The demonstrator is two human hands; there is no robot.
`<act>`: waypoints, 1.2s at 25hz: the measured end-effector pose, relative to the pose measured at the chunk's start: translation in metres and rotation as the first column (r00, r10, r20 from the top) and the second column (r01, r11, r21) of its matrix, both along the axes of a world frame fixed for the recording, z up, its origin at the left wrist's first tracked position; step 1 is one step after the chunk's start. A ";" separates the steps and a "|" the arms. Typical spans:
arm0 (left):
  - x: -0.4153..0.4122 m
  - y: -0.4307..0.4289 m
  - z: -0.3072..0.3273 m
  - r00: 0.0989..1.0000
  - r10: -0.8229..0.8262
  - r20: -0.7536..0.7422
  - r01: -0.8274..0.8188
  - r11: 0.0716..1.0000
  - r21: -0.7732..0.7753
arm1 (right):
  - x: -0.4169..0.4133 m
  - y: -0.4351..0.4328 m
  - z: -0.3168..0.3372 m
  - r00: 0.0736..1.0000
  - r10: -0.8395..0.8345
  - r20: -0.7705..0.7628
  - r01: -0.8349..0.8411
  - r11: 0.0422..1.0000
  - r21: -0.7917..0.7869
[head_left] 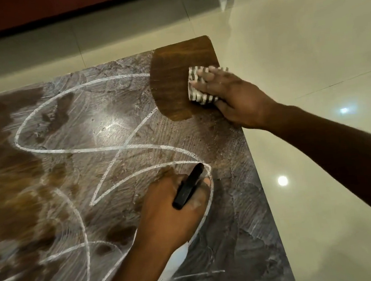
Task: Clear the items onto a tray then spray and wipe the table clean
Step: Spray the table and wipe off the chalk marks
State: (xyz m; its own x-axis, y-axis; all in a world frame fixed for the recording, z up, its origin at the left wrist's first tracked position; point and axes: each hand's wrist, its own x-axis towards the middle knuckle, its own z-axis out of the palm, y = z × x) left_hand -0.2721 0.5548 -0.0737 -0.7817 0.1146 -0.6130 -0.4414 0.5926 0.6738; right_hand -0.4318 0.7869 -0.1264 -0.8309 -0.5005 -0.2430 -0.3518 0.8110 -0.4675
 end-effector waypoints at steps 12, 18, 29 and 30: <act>0.012 -0.007 -0.003 0.999 0.051 -0.010 -0.051 0.999 0.005 | -0.005 -0.018 -0.001 0.996 -0.082 -0.025 0.083 0.997 0.010; 0.019 -0.016 0.004 0.997 0.077 -0.001 -0.077 0.997 0.022 | 0.091 0.015 0.004 0.798 0.602 -0.009 -0.602 0.798 -0.033; 0.073 0.001 0.001 0.994 -0.109 0.013 0.108 0.994 0.018 | 0.164 0.040 0.000 0.921 0.390 0.012 -0.390 0.921 -0.005; 0.075 0.003 0.001 0.993 -0.116 0.024 0.115 0.993 0.029 | 0.162 0.055 0.004 0.895 0.446 -0.009 -0.446 0.895 -0.017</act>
State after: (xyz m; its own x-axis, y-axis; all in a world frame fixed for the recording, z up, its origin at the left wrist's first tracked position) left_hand -0.1967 0.5576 -0.0726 -0.7465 0.2204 -0.6278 -0.3883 0.6219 0.6800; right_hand -0.2703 0.8418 -0.1226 -0.5207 -0.8230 -0.2272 -0.6766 0.5601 -0.4781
